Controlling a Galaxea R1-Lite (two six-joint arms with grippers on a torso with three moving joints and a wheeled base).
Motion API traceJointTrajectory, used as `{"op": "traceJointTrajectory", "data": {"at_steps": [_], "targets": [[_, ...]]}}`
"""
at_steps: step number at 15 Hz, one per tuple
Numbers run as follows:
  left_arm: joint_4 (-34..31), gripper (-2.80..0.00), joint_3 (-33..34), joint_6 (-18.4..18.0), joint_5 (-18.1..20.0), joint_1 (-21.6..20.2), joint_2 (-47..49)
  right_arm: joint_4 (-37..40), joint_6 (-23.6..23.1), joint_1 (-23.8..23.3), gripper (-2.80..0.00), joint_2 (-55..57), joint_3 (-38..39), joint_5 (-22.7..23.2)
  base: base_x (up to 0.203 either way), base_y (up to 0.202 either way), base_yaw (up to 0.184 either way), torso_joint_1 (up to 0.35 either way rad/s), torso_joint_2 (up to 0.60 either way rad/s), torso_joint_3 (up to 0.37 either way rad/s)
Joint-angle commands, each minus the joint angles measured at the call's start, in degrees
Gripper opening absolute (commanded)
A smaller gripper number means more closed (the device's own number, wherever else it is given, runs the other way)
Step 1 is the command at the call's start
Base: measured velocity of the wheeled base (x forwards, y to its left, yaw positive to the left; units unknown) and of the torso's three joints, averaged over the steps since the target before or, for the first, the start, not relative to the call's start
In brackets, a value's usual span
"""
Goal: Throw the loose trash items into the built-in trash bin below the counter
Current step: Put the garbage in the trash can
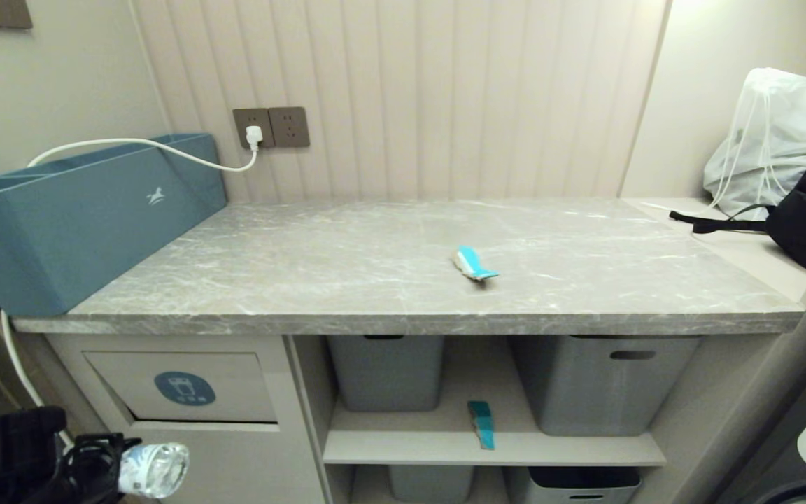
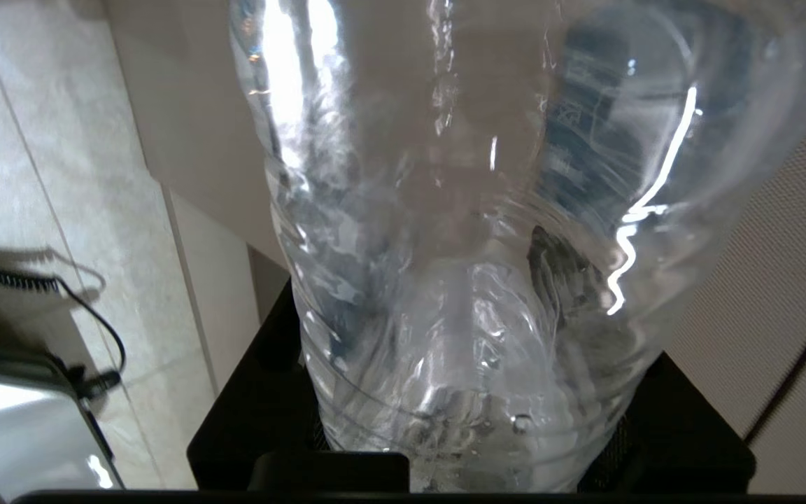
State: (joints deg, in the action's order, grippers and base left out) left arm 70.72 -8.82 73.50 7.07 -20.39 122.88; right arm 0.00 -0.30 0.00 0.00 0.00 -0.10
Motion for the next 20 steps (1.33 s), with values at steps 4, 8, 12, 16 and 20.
{"op": "traceJointTrajectory", "data": {"at_steps": [4,8,12,16,20], "targets": [[0.74,-2.8,-8.68,-5.35,3.6,0.18,8.29,0.0,-0.05,0.0,-2.8,0.0,0.0,0.01,0.0,0.0,0.0,0.0,0.0,0.0],[1.14,-2.8,-14.6,-3.8,3.91,0.7,11.95,0.0,-0.05,0.0,-2.8,0.0,0.0,0.01,0.0,0.0,0.0,0.0,0.0,0.0],[2.87,-2.8,-20.17,2.15,3.91,1.86,14.73,0.0,0.03,0.0,-2.8,0.0,0.0,0.01,0.0,0.0,0.0,0.0,0.0,0.0],[5.75,-2.8,-23.65,3.81,3.94,3.41,18.73,0.0,-0.05,0.0,-2.8,0.0,0.0,0.01,0.0,0.0,0.0,0.0,0.0,0.0],[6.49,-2.8,-28.19,3.95,4.88,4.45,21.78,0.0,0.01,0.0,-2.8,0.0,0.0,0.01,0.0,0.0,0.0,0.0,0.0,0.0]]}}
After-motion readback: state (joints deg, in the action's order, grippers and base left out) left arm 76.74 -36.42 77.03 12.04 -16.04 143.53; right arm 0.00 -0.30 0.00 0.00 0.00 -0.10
